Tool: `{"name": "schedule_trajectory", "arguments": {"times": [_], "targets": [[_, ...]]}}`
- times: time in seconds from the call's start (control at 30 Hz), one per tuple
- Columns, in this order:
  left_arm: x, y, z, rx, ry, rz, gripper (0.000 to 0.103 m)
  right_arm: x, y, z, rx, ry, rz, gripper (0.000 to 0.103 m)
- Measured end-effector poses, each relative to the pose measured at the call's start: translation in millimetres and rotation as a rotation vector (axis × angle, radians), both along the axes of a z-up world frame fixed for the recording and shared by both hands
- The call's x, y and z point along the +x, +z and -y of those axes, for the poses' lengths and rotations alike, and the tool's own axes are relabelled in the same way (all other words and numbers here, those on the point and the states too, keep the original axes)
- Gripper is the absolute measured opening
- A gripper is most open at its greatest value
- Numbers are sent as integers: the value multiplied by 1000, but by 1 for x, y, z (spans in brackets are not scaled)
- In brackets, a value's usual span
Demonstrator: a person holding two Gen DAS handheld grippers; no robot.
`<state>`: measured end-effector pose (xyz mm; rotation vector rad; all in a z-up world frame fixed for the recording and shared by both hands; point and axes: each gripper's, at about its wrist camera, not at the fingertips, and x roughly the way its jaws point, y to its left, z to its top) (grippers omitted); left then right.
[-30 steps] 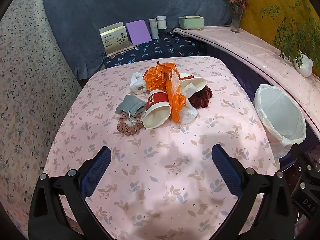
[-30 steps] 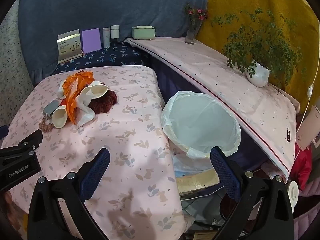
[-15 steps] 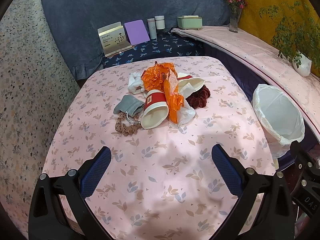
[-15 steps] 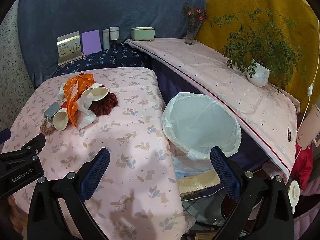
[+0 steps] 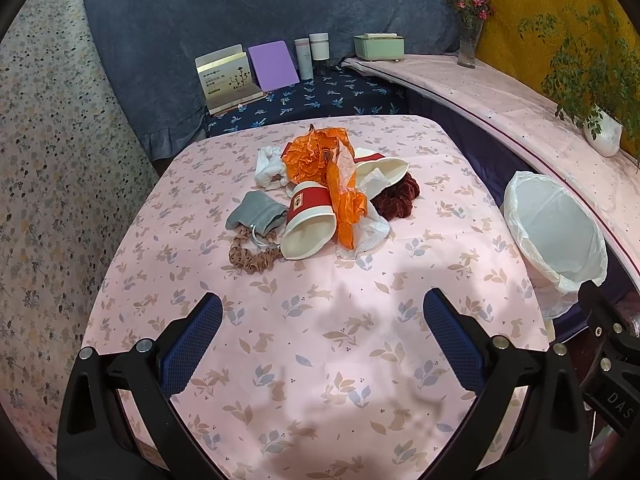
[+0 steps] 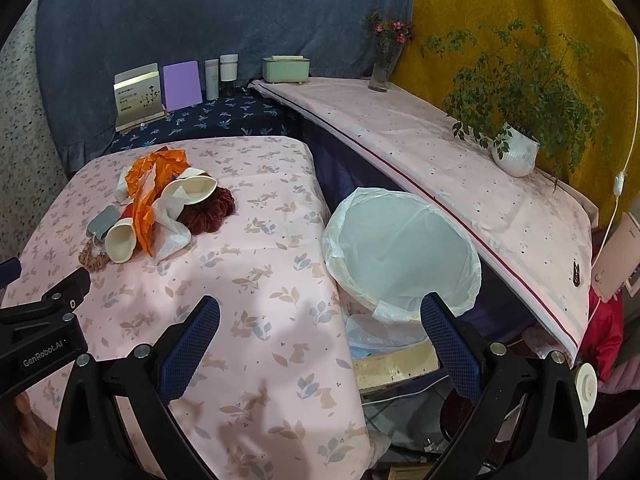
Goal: Collect trash
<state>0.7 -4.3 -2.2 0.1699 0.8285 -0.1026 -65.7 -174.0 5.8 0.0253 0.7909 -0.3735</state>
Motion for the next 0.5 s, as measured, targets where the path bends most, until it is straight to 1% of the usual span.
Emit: {"name": "schedule_trajectory", "arguments": {"times": [0.2,0.23,0.3,0.5], "targets": [[2,0,8,-5,1,3,96,1,2,0,-3,-3,0,96],[-1,0,-3,2,0,-1,96,2,2,0,-4,-2,1,96],[-1,0,-3,1,1,0,96,3,3,-1,-8,-1,1,96],[3,-2,5,1,3,2,96,5,6,4,-5,-4,3,96]]}}
